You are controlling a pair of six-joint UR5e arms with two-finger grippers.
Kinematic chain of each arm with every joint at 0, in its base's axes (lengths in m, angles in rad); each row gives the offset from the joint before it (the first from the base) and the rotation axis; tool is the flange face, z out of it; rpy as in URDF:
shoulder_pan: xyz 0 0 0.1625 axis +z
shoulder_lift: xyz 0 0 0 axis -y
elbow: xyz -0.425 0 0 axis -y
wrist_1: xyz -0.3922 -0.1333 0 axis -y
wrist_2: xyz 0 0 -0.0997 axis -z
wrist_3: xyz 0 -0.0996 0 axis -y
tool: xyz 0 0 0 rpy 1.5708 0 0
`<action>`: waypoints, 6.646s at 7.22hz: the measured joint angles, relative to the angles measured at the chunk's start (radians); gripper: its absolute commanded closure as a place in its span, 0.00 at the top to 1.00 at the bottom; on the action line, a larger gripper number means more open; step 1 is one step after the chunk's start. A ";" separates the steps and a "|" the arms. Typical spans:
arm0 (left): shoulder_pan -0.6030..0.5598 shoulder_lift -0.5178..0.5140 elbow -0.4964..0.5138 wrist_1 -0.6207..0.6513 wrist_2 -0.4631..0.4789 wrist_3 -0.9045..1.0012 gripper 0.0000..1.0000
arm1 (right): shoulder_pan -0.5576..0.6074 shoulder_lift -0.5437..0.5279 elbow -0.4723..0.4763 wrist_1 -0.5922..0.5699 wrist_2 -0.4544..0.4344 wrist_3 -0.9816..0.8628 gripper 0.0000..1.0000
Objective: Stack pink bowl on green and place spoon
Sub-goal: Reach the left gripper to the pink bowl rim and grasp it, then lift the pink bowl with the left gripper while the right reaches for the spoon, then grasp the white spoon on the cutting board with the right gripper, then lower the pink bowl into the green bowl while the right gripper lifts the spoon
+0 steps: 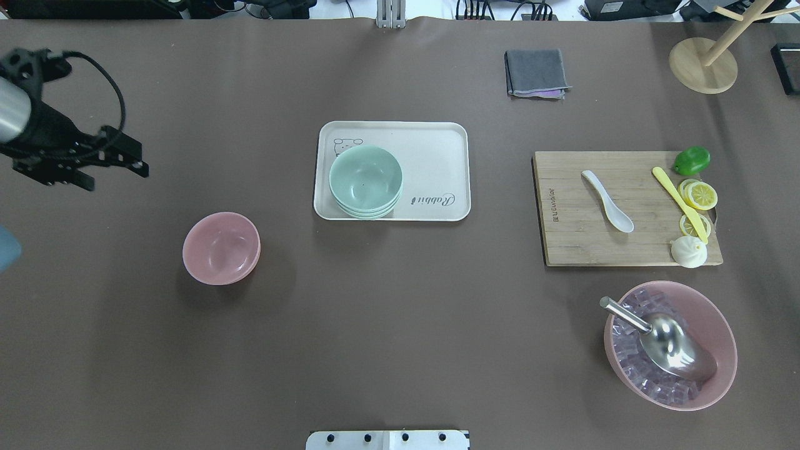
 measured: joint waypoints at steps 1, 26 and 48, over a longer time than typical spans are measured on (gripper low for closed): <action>0.100 0.062 0.014 -0.157 0.069 -0.100 0.97 | -0.004 -0.001 0.001 0.001 0.000 0.000 1.00; -0.170 -0.050 0.247 -0.354 -0.236 -0.205 0.00 | -0.590 0.316 -0.081 0.234 -0.305 0.317 0.94; 0.220 -0.498 0.401 -0.340 0.168 -0.667 0.00 | -0.472 0.388 -0.052 0.225 -0.197 0.508 0.00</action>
